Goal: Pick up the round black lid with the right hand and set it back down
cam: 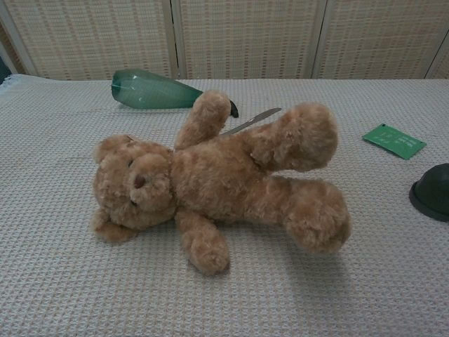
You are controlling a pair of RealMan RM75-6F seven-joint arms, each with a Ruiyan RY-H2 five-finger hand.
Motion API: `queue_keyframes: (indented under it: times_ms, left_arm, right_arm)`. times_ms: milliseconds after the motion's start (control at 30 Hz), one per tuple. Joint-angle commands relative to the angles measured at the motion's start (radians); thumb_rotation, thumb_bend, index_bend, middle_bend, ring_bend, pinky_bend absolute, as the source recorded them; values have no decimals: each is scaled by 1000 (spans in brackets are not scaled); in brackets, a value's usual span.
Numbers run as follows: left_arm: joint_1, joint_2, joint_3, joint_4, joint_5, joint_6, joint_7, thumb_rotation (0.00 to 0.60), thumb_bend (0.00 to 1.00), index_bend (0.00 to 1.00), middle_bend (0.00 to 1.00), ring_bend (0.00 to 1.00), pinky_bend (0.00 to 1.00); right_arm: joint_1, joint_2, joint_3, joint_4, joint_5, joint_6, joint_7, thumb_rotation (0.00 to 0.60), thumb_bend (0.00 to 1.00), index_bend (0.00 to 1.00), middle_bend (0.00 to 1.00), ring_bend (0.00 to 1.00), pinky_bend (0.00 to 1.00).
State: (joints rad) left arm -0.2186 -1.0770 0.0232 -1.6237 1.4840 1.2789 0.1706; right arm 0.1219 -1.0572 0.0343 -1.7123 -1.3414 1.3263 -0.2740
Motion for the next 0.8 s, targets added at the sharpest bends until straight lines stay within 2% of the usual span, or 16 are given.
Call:
queue_keyframes:
  times_ms: [33,467,800]
  left_arm:
    - [0,1,0,1,1,0,-3,600,764,563,170,168,433]
    - [6,3,-3,3,12,21,-11,600,764,564,170,168,433]
    - [19,5,6,-10,37,47,2,600,765,565,170,168,433]
  right_arm:
    - [1,-2,1,1,2,0,-4,600,88,42,0,0,177]
    - [10,-19,5,50,-44,14,29,600,88,0,0,0,177]
    - [29,-33,-8,103,-90,-10,64,600,69,0,0,0,101]
